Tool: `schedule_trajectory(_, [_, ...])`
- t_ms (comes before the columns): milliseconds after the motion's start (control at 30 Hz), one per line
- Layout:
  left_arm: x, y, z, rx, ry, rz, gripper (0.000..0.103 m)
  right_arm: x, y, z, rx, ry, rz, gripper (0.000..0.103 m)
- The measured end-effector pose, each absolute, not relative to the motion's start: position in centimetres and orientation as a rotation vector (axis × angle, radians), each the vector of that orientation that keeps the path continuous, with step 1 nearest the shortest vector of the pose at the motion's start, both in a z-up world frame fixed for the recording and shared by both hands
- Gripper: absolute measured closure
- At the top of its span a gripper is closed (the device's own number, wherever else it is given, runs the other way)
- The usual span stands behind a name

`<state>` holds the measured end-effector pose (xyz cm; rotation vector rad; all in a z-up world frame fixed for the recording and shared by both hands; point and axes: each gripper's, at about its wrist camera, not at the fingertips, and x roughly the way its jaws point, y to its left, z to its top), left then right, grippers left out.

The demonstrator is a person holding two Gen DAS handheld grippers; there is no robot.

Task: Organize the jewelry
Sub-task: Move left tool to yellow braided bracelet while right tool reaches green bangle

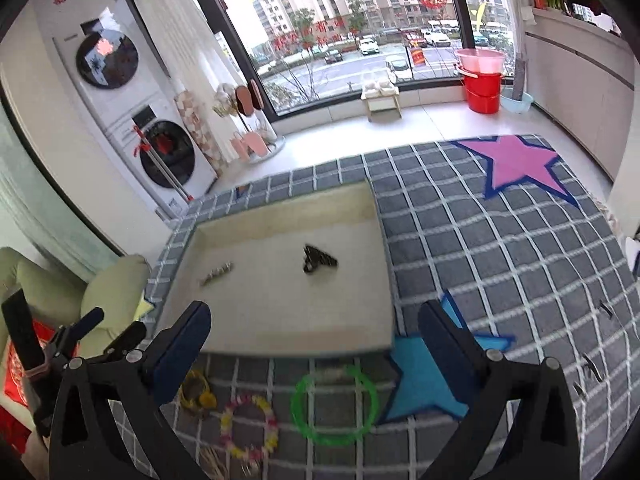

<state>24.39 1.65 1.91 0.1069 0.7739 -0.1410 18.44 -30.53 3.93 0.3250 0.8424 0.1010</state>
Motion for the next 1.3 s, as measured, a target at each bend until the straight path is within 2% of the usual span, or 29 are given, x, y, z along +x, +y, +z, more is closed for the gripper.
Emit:
schedule_trajectory(300, [22.0, 1.9, -0.9, 0.157, 0.852, -0.171, 0.000, 14.8, -30.7, 0.6, 0.309, 0.940, 0.084, 0.000])
schedule_trajectory(767, [20.2, -1.6, -1.5, 0.240, 0.825, -0.296, 0.000, 14.7, -31.5, -2.4, 0.270, 1.012, 0.003, 0.000])
schedule_trajectory(800, [20.3, -1.8, -1.7, 0.247, 0.837, -0.304, 0.006, 14.8, -31.5, -2.7, 0.266, 1.018, -0.003, 0.000])
schedule_trajectory(867, [20.5, -2.2, -2.2, 0.249, 0.852, -0.310, 0.006, 15.0, -31.4, -3.2, 0.254, 1.030, -0.010, 0.001])
schedule_trajectory(900, [20.5, -2.3, -2.3, 0.251, 0.853, -0.312, 0.008, 15.2, -31.3, -3.4, 0.247, 1.036, -0.012, 0.004])
schedule_trajectory(933, [20.5, -2.4, -2.5, 0.254, 0.855, -0.317, 0.015, 15.3, -31.2, -3.7, 0.239, 1.043, -0.013, 0.005])
schedule_trajectory(1033, [20.7, -2.8, -2.9, 0.258, 0.873, -0.336, 0.020, 15.8, -30.9, -4.4, 0.219, 1.059, -0.020, 0.011])
schedule_trajectory(1100, [20.7, -3.0, -3.2, 0.267, 0.877, -0.348, 0.031, 16.1, -30.6, -4.8, 0.205, 1.070, -0.026, 0.023])
schedule_trajectory(1167, [20.7, -3.3, -3.6, 0.273, 0.890, -0.360, 0.033, 16.4, -30.3, -5.1, 0.190, 1.077, -0.034, 0.030])
schedule_trajectory(1200, [20.7, -3.4, -3.7, 0.276, 0.893, -0.365, 0.033, 16.5, -30.1, -5.1, 0.175, 1.072, -0.037, 0.031])
schedule_trajectory(1233, [20.7, -3.4, -3.8, 0.279, 0.896, -0.371, 0.041, 16.6, -29.9, -5.1, 0.162, 1.074, -0.037, 0.033])
schedule_trajectory(1300, [20.7, -3.6, -3.9, 0.279, 0.909, -0.389, 0.050, 16.6, -29.4, -5.1, 0.133, 1.072, -0.038, 0.037])
